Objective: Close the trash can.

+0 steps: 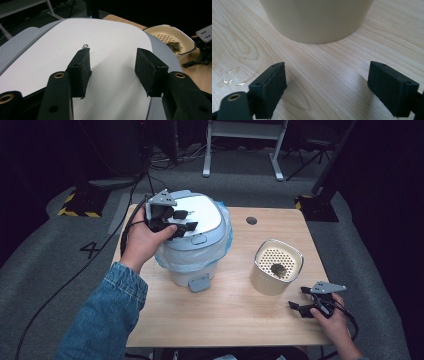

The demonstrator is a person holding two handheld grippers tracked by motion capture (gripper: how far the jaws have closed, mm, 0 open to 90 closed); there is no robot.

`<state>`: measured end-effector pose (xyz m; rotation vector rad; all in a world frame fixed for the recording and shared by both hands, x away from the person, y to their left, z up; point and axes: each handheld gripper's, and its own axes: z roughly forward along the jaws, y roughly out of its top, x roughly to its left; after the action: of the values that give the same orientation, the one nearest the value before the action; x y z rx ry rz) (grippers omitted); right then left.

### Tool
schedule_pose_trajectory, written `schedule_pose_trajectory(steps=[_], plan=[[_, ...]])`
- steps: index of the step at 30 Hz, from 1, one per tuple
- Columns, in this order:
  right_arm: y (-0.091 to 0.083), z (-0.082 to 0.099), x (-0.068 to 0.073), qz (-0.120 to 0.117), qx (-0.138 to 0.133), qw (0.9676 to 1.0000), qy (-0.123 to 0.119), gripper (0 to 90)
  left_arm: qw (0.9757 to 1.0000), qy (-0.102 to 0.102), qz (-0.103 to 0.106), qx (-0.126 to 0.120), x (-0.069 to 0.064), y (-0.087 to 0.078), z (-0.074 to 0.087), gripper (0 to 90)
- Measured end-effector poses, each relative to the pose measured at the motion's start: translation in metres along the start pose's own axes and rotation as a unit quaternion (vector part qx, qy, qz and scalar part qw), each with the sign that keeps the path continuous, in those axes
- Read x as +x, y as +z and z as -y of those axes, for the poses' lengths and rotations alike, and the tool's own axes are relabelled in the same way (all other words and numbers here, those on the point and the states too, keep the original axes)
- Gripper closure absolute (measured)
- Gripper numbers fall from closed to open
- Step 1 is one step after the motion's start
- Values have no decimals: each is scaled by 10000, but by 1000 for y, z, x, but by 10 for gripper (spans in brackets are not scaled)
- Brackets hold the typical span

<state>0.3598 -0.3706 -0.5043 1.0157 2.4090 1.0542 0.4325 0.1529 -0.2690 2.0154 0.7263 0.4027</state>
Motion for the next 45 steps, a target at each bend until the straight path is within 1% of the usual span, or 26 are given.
schedule_pose_trajectory(steps=[2,5,7,8,10,11,12,13,14,15,17,18,19,20,21,22,24,27,31,33,36,39,40,41,42,45], plan=[[0,0,0,1,1,10000,2,155,10000,-3,-67,-26,-2,1,1,472],[0,0,0,2,1,10000,1,156,10000,28,-55,-77,-3,3,2,474],[0,0,0,2,2,10000,1,155,9999,97,-79,-80,-3,2,2,480],[0,0,0,1,0,10000,1,155,9999,36,-95,-85,-3,2,2,483],[0,0,0,2,1,10000,0,155,9998,49,-169,-43,-6,2,2,487],[0,0,0,3,0,10000,2,155,9994,198,-242,115,-8,3,1,490],[0,0,0,2,1,10000,1,156,9992,216,-298,145,-10,3,0,526],[0,0,0,1,-1,10000,-2,155,9990,304,-307,144,-12,3,0,530],[0,0,0,2,1,10000,0,155,9991,368,-214,69,-13,5,0,526],[0,0,0,1,1,10000,1,155,9995,305,-93,8,-13,6,2,523],[0,0,0,-4,-3,10000,0,156,9993,345,-103,-61,-14,7,3,521],[0,0,0,0,1,10000,1,155,9995,300,-118,-59,-15,6,3,509],[0,0,0,0,2,10000,2,155,9997,233,-116,-40,-15,6,3,454],[0,0,0,1,0,10000,-1,156,9998,172,-49,-87,-16,6,3,384],[0,0,0,1,1,10000,-1,155,9998,137,15,-138,-16,5,3,373],[0,0,0,1,1,10000,-1,156,9998,127,37,-177,-18,4,2,368],[0,0,0,-5,-2,10000,2,156,9994,154,81,-295,-21,0,1,316],[0,0,0,-7,-1,10000,5,156,9987,221,182,-429,-27,-9,1,307],[0,0,0,-1,1,10000,0,156,9971,194,346,-642,-35,-23,3,299],[0,0,0,-1,2,10000,4,155,9967,172,388,-694,-39,-31,5,299],[0,0,0,0,1,10000,-1,156,9969,136,386,-671,-46,-39,12,295],[0,0,0,-2,2,10000,2,156,9969,168,359,-687,-53,-45,22,291],[0,0,0,-2,2,10000,4,156,9969,127,367,-680,-56,-47,28,289],[0,0,0,-3,3,10000,4,155,9969,129,372,-678,-57,-47,31,287],[0,0,0,-7,0,10000,4,156,9968,73,394,-690,-59,-48,36,287],[0,0,0,-7,0,10000,4,155,9970,37,359,-685,-63,-53,46,283]])
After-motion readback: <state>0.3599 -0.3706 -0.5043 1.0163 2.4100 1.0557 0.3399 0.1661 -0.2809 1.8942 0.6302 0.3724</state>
